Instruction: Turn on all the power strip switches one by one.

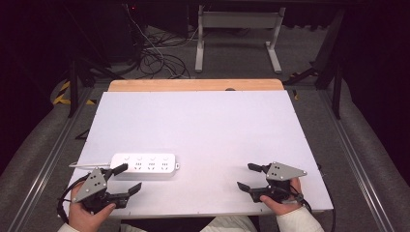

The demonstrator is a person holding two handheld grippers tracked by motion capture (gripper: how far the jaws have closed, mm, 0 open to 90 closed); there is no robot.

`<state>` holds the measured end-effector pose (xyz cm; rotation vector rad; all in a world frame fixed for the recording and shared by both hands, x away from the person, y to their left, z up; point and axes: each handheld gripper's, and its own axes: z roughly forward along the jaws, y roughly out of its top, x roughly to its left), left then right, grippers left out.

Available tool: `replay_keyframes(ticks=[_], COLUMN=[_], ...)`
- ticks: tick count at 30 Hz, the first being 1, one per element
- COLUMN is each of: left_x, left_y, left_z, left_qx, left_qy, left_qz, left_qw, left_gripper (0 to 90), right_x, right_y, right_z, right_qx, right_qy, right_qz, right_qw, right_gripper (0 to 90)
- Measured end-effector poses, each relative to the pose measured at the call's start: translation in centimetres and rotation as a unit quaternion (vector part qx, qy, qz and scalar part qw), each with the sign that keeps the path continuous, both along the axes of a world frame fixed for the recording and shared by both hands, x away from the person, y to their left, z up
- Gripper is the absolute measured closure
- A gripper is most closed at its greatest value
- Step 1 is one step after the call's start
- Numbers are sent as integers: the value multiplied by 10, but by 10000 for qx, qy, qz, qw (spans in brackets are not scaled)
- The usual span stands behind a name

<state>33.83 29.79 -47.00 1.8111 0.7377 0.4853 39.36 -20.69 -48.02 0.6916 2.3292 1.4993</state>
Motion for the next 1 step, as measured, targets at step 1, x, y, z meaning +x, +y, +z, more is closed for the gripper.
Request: replay_keyframes(ticks=[1], left_x=[1], left_y=[1], left_z=[-1], left_qx=[-152], left_qy=[97], left_qz=[-18], left_qw=[9998], left_gripper=[224], right_x=[0], right_y=[0], right_z=[0], right_qx=[-6], right_qy=[1], right_qz=[-1], right_qw=[10000], right_gripper=[254])
